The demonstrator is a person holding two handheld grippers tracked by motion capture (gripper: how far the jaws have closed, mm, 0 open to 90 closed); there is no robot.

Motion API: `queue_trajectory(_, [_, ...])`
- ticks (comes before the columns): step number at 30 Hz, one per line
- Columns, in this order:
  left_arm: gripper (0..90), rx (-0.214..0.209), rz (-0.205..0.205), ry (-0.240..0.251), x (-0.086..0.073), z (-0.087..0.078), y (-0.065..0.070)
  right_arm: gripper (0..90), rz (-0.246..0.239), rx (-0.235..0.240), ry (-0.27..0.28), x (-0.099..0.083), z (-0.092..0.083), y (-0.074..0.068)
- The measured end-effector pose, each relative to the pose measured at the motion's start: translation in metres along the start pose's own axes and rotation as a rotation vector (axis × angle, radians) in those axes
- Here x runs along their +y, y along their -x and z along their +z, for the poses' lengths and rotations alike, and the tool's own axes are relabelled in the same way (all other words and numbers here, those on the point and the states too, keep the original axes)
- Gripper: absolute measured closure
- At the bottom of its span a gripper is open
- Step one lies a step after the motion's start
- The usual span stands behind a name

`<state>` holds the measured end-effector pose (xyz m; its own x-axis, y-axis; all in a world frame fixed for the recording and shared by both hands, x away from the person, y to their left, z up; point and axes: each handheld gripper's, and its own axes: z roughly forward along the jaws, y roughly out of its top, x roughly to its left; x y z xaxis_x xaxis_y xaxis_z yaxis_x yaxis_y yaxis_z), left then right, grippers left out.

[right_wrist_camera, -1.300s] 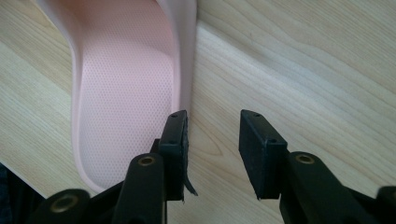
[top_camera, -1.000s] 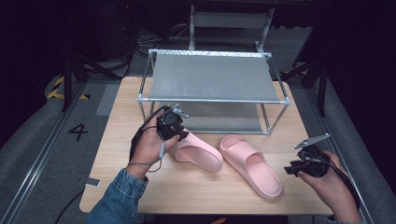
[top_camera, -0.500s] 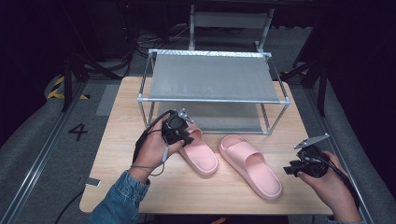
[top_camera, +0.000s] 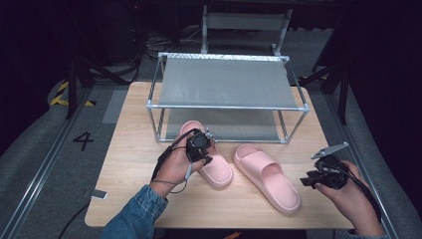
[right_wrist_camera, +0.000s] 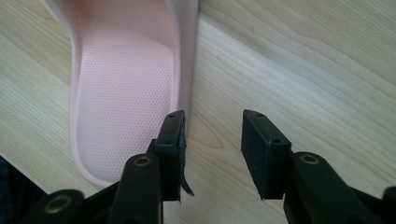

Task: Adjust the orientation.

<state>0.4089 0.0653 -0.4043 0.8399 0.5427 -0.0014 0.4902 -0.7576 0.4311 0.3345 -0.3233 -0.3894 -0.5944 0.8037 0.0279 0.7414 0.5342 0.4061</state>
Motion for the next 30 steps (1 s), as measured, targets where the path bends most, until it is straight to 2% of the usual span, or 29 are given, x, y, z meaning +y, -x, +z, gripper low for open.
queue_trajectory(4, [71.1,0.037,-0.033,-0.019,-0.003,0.004,-0.002,61.2,-0.014,0.003,-0.002,0.002,0.002,-0.001])
queue_trajectory(9, [72.6,0.037,-0.083,-0.037,-0.011,0.0,-0.007,61.0,-0.024,0.007,0.0,0.006,0.003,-0.001])
queue_trajectory(13, [70.2,0.094,-0.112,-0.069,-0.019,-0.007,-0.01,60.9,-0.034,0.01,0.004,0.01,0.004,-0.001])
queue_trajectory(20, [67.7,0.095,-0.181,-0.058,-0.037,-0.021,-0.025,60.5,-0.064,0.02,0.003,0.022,0.01,-0.004])
queue_trajectory(22, [67.1,0.114,-0.198,-0.06,-0.042,-0.024,-0.029,60.4,-0.067,0.021,0.003,0.023,0.01,-0.004])
queue_trajectory(25, [65.0,0.167,-0.219,-0.071,-0.047,-0.028,-0.032,60.2,-0.073,0.022,0.004,0.025,0.011,-0.004])
queue_trajectory(27, [63.3,0.155,-0.225,-0.063,-0.048,-0.031,-0.033,60.2,-0.074,0.024,0.005,0.026,0.011,-0.004])
queue_trajectory(30, [59.3,0.11,-0.225,-0.055,-0.049,-0.033,-0.031,60.2,-0.079,0.024,0.004,0.028,0.012,-0.005])
